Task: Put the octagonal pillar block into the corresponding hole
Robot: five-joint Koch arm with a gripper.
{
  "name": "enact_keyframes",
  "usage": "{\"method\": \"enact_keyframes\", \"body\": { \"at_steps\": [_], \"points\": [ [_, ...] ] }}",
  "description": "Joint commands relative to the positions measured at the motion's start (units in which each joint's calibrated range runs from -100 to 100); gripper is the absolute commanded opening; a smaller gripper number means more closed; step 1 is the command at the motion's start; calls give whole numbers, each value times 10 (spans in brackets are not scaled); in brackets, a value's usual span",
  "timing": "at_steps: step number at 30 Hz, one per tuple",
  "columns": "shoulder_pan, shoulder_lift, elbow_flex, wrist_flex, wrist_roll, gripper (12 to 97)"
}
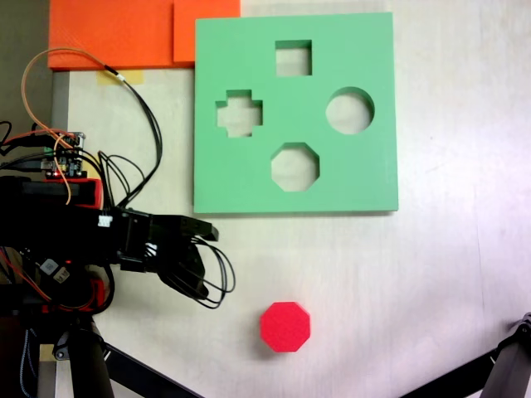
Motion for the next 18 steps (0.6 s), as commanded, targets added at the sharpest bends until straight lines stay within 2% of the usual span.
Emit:
{"method": "enact_keyframes", "body": {
  "at_steps": [1,8,11,14,18],
  "points": [
    [0,87,67,-18,-5,592],
    [0,340,249,-84,-4,766],
    [-6,422,310,-110,-7,781],
    [-12,502,365,-129,-16,850],
    [-22,574,418,-151,-29,854]
  ]
}}
